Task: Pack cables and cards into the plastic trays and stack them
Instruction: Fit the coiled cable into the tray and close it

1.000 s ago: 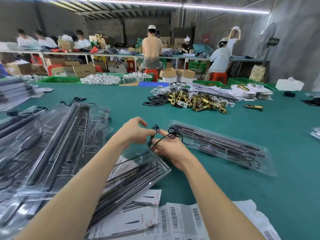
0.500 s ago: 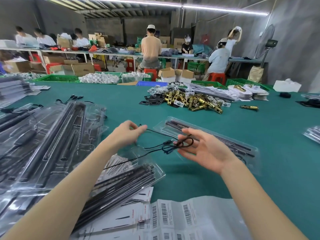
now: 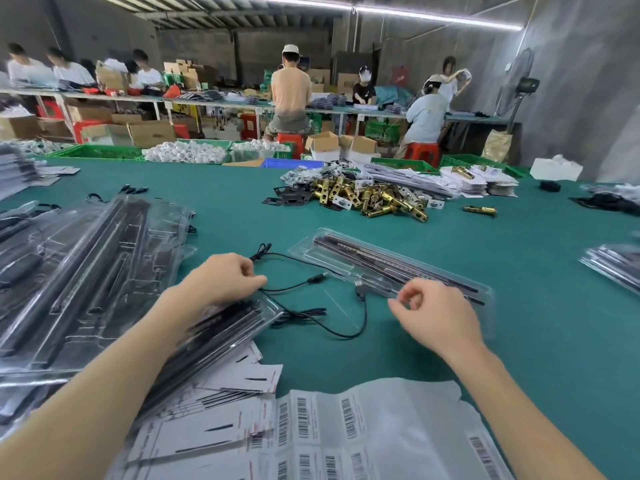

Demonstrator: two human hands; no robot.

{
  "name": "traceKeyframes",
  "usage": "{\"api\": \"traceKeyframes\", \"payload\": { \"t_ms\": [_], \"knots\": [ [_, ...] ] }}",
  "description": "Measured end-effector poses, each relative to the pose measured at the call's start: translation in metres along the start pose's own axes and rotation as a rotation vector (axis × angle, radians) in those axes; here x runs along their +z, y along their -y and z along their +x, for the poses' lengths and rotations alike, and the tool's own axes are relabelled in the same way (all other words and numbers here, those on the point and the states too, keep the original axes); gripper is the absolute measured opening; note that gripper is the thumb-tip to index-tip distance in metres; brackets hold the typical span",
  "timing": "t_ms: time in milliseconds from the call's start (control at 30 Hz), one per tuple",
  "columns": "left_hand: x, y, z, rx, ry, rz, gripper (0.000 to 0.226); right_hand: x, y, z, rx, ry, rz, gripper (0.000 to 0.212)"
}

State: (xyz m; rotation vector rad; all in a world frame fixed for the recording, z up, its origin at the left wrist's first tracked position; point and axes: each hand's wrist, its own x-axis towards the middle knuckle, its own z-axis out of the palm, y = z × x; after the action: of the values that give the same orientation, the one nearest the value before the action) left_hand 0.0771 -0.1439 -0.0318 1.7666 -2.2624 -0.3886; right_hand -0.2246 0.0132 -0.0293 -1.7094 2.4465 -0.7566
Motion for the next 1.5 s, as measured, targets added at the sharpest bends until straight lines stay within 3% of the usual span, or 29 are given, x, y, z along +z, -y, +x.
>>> {"api": "traceKeyframes", "payload": {
  "t_ms": [33,100,167,333,400,467,567,633,733,800,867,967,1033,1133,1200,1367,1500],
  "knots": [
    [0.001,0.005,0.005,-0.031,0.016,-0.006,0.031,0.006,0.000,0.005,-0.080,-0.036,-0.155,0.024],
    [0.005,0.013,0.013,-0.073,-0.023,-0.017,0.029,0.018,-0.003,0.017,-0.154,0.066,-0.302,0.047],
    [0.008,0.019,0.018,-0.089,-0.096,-0.013,0.024,0.024,-0.004,0.030,-0.160,0.089,-0.251,0.044],
    [0.003,0.026,0.018,-0.085,-0.239,-0.003,0.014,0.039,-0.002,0.044,-0.139,-0.099,-0.276,0.031],
    [0.000,0.013,0.009,0.021,-0.351,0.036,0.016,0.040,0.003,0.046,-0.112,-0.162,-0.263,0.034],
    [0.000,-0.007,-0.007,0.247,-0.399,-0.041,0.022,0.034,0.008,0.050,-0.116,-0.231,-0.248,0.035],
    [0.010,-0.034,-0.026,0.392,-0.223,-0.009,0.030,0.013,0.016,0.052,-0.192,-0.395,-0.221,0.030],
    [0.019,-0.043,-0.024,0.267,-0.223,-0.119,0.045,-0.002,0.017,0.045,-0.306,-0.509,-0.157,0.026],
    [0.017,-0.051,-0.007,-0.051,-0.362,-0.559,0.083,-0.015,0.013,0.026,-0.455,-0.634,-0.030,0.022],
    [0.009,-0.052,0.006,-0.172,-0.305,-0.825,0.093,-0.014,0.005,0.011,-0.545,-0.649,0.023,0.021],
    [0.009,-0.052,0.015,-0.187,-0.168,-1.003,0.081,-0.010,-0.007,-0.002,-0.645,-0.627,0.036,0.020],
    [0.008,-0.044,0.013,-0.147,-0.105,-1.083,0.013,-0.008,-0.026,-0.012,-0.709,-0.522,0.104,0.021],
    [0.004,-0.031,0.009,-0.123,-0.243,-1.059,0.017,-0.006,-0.036,-0.018,-0.667,-0.427,0.148,0.022],
    [-0.017,-0.021,-0.014,0.057,-0.495,-0.749,0.017,0.004,-0.041,-0.025,-0.559,-0.260,0.155,0.030],
    [-0.032,-0.027,-0.033,0.236,-0.501,-0.516,0.013,0.009,-0.040,-0.024,-0.510,-0.135,0.177,0.034],
    [-0.062,-0.054,-0.070,0.353,-0.158,-0.103,0.025,-0.003,-0.046,-0.007,-0.310,0.071,0.096,0.042],
    [-0.066,-0.069,-0.085,0.475,0.221,-0.144,0.037,-0.009,-0.025,-0.002,-0.212,0.177,0.047,0.033]
  ]
}}
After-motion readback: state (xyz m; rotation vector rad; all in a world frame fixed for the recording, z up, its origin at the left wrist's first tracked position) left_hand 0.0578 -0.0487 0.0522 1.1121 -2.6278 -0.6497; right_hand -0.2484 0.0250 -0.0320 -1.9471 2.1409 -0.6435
